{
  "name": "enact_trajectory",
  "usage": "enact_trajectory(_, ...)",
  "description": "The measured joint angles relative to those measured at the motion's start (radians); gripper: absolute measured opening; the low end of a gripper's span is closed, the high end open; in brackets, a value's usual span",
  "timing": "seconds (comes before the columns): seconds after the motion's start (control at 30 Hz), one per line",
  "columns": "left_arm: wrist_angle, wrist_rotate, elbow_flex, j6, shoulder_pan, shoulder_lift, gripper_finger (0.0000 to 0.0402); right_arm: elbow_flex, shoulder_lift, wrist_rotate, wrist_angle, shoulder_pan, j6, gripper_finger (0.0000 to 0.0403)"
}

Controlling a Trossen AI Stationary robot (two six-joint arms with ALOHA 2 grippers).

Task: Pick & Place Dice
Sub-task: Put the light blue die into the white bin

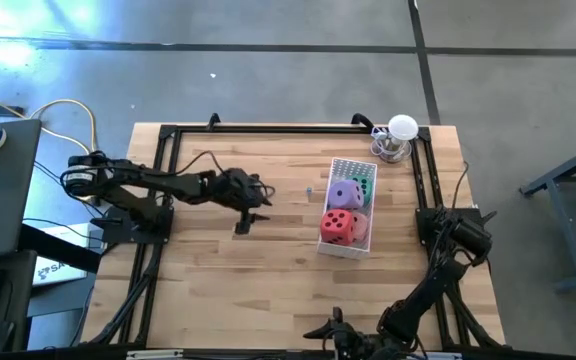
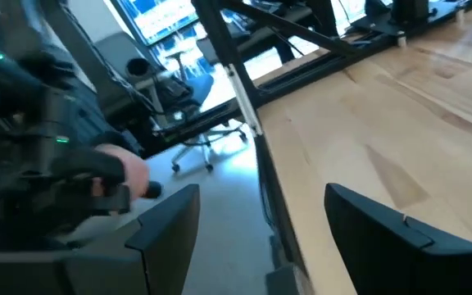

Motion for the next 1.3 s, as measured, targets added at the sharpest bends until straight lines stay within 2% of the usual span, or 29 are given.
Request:
enact_trajectory(0.07, 0.101, 0.036, -0.038, -0.007, 0.033, 0.001, 0.0203, 0.0, 0.015, 0.003, 0.029, 0.002, -0.004, 0.0254)
enact_trajectory(0.23, 0.339, 0.031, -0.081, 0.009, 0.071, 0.078, 0.0203, 0.0, 0.026, 0.006, 0.064, -0.001, -0.005, 0.0254)
enact_trajectory(0.53, 0.782, -0.049, -0.08, 0.032, 0.086, 0.395, 0.0203, 0.0, 0.025, 0.011, 0.117, -0.001, -0.014, 0.0254)
enact_trajectory(0.77, 1.11, -0.077, -0.075, -0.055, 0.105, 0.613, 0.0203, 0.0, 0.025, 0.011, 0.12, 0.0, -0.011, 0.0254)
enact_trajectory(0.87, 1.122, -0.078, -0.049, -0.112, 0.105, 0.654, 0.0203, 0.0, 0.025, 0.011, 0.12, 0.0, -0.007, 0.0254)
enact_trajectory(0.97, 1.046, -0.081, 0.002, -0.177, 0.105, 0.669, 0.0203, 0.0, 0.029, 0.011, 0.126, 0.0, -0.006, 0.0254)
enact_trajectory(1.07, 0.918, -0.096, 0.061, -0.165, 0.103, 0.669, 0.0203, 0.0, 0.048, 0.013, 0.16, -0.001, -0.011, 0.0254)
enact_trajectory(1.3, 0.898, -0.178, 0.104, -0.135, 0.102, 0.669, 0.0203, 0.0, 0.07, 0.009, 0.186, -0.008, 0.02, 0.0254)
